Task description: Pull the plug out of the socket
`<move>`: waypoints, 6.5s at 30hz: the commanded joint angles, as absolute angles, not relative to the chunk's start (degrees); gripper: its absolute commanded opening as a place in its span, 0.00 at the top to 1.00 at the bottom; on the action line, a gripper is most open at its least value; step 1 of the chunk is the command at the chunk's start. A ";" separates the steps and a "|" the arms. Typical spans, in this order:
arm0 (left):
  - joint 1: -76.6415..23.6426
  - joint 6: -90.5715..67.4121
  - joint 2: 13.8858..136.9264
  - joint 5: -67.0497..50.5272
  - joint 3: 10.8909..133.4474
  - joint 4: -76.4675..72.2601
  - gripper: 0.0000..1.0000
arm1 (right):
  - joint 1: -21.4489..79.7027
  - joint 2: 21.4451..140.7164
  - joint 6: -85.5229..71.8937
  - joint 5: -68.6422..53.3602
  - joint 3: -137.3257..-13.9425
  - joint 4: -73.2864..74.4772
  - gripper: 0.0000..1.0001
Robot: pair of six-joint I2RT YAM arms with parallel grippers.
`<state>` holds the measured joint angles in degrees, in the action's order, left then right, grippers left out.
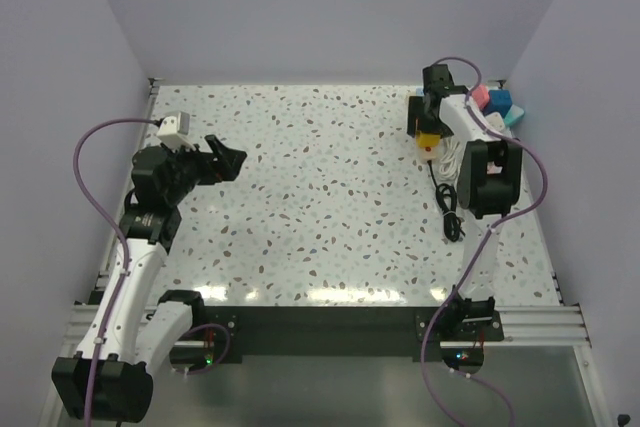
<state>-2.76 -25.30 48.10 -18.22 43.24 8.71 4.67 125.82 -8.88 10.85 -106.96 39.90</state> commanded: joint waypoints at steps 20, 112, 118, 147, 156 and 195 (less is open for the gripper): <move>-3.16 -24.26 47.20 -17.58 39.55 9.32 0.00 | 29.34 111.72 -9.05 2.39 -92.73 33.59 1.00; -26.89 -53.08 98.09 -14.15 41.84 -17.93 0.54 | 37.79 104.06 -32.34 -27.25 -77.61 17.93 1.00; -26.89 -51.77 97.65 -12.83 41.57 -17.23 0.93 | 37.62 104.24 -31.47 -26.02 -77.96 20.12 1.00; -25.31 -41.66 101.95 -8.96 44.91 -11.24 1.00 | 26.54 83.40 -26.80 -33.87 -61.97 19.28 1.00; -23.21 -41.23 100.11 -14.24 45.52 -12.41 1.00 | 22.07 84.04 -29.89 -36.66 -56.69 9.75 1.00; -18.38 -34.72 88.42 -20.57 48.78 -5.54 1.00 | 17.05 93.26 -25.14 13.27 -74.36 44.21 1.00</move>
<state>-19.53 -37.12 91.72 -19.11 47.79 -3.70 16.97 94.21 -23.42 10.15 -73.38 41.36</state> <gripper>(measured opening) 0.425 0.633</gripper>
